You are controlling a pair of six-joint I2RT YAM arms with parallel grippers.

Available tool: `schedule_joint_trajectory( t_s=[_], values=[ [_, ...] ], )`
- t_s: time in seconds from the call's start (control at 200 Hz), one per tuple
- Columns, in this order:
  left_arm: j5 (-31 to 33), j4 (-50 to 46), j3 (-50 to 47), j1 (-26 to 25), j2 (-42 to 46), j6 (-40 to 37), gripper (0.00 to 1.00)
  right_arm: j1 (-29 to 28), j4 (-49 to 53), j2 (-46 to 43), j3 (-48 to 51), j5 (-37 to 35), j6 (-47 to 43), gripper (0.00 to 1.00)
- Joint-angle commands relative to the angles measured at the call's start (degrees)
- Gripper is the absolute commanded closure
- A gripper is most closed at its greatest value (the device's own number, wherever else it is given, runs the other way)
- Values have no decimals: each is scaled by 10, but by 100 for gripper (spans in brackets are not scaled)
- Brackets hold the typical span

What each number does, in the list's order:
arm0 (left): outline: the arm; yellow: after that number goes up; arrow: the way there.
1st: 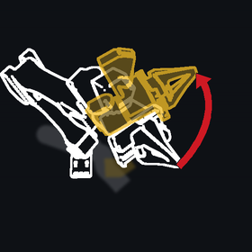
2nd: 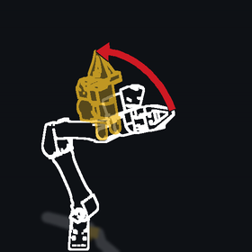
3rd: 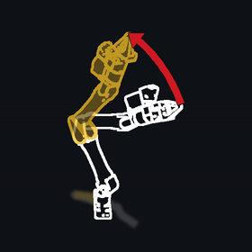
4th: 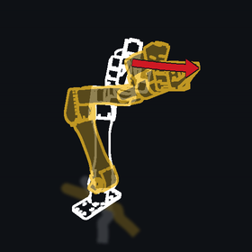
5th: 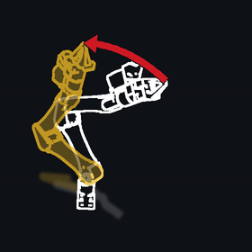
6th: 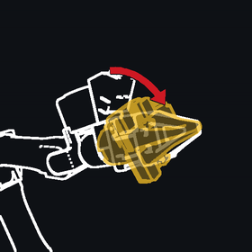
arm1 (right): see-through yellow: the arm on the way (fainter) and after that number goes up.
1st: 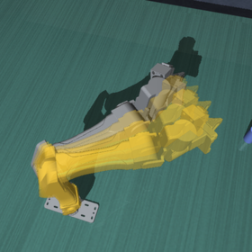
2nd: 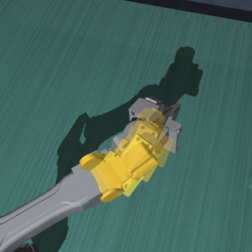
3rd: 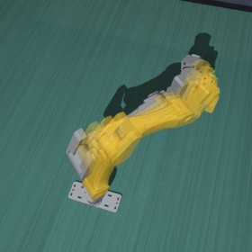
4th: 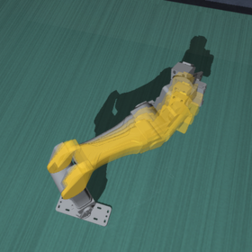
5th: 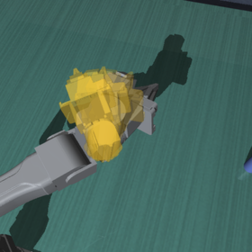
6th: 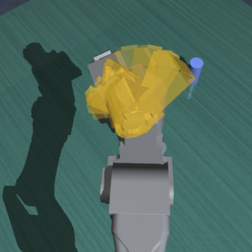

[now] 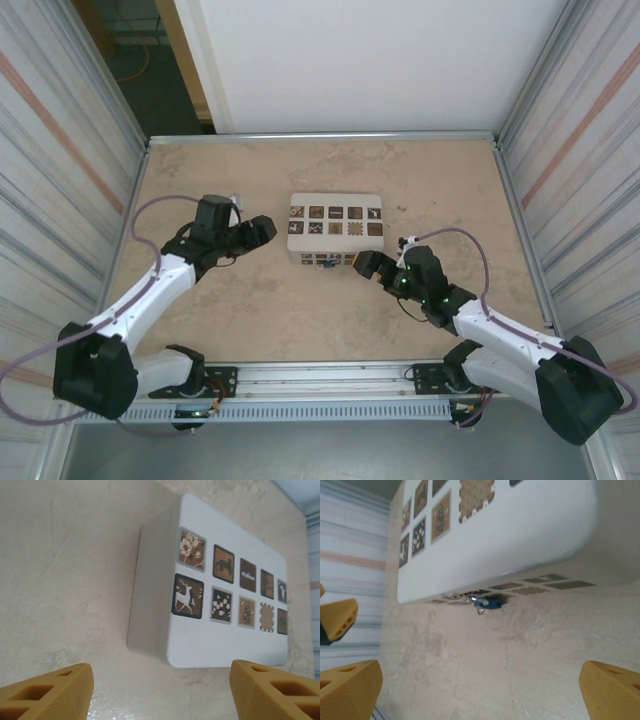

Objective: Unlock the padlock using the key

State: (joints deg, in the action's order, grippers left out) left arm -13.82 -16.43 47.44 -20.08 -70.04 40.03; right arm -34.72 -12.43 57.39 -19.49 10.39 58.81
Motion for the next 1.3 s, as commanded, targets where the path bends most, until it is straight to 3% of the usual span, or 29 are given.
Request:
schedule_joint_trajectory(
  t_s=[0.0, 0.18, 0.586, 0.842, 1.293],
  values=[
    [-54, 15, 33, 13, -33, -35, 28, 4, -24, 22, -3, 29, -22, 1],
    [-112, 25, 72, 21, -109, -66, 28, 11, -49, 54, -2, 36, -35, 1],
    [-124, 42, 125, 22, -223, -90, 28, 29, -84, 110, -10, 61, -63, 1],
    [-184, 53, 155, 22, -280, -94, 36, 41, -91, 122, -16, 67, -75, 1],
    [-133, 11, 104, 18, -283, -105, 45, 67, -108, 170, -70, 97, -125, 1]
  ],
)
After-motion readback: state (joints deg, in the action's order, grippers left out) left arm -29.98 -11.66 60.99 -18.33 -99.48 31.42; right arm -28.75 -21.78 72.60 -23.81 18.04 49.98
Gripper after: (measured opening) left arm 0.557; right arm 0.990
